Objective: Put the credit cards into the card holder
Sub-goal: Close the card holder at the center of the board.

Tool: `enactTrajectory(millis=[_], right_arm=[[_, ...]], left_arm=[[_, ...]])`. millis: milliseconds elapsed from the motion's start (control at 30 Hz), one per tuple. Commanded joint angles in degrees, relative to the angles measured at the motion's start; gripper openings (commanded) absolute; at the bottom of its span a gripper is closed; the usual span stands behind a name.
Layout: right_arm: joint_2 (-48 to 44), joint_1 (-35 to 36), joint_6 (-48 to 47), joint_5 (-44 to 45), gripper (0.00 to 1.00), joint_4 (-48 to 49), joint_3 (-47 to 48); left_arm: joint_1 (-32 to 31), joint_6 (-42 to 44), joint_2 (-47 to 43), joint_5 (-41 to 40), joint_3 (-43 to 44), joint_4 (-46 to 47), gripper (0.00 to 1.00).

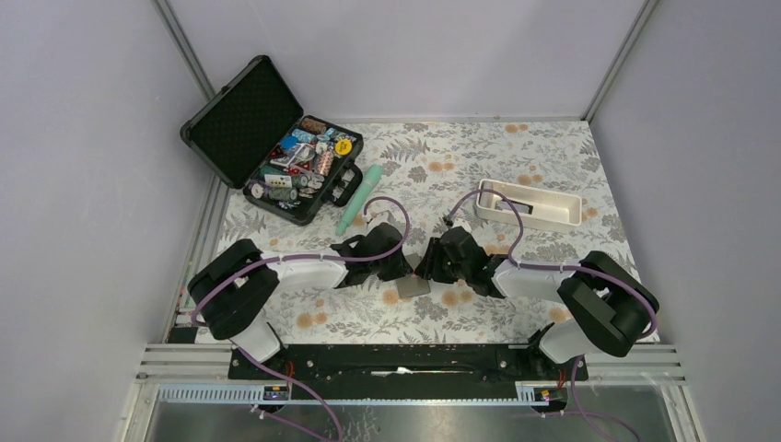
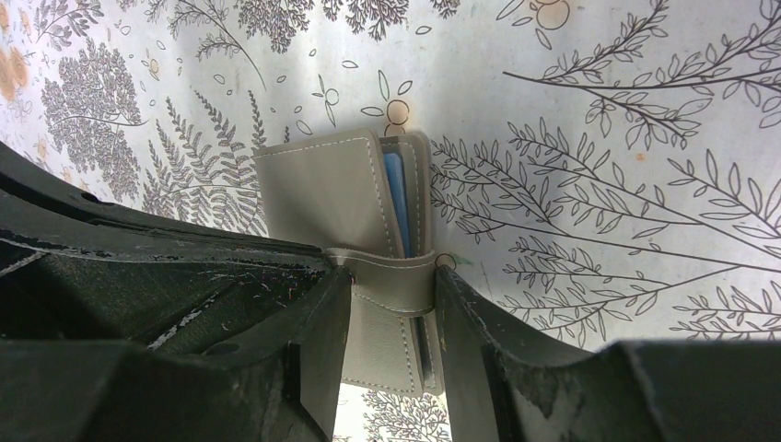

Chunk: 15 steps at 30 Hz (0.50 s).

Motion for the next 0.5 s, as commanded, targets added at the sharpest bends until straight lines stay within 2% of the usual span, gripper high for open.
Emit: enactTrajectory(millis=[0, 467], right_arm=[[4.29, 1.84, -1.43, 0.24, 0.46, -8.41, -1.28], [7.80, 4.05, -1.86, 2.84, 0.45, -11.44, 1.97]], left_arm=[[-0.97, 1.20, 3.17, -1.37, 0.48, -4.75, 0.00], [-0.94, 1.03, 6.05, -0.98, 1.46, -7.07, 0.00]])
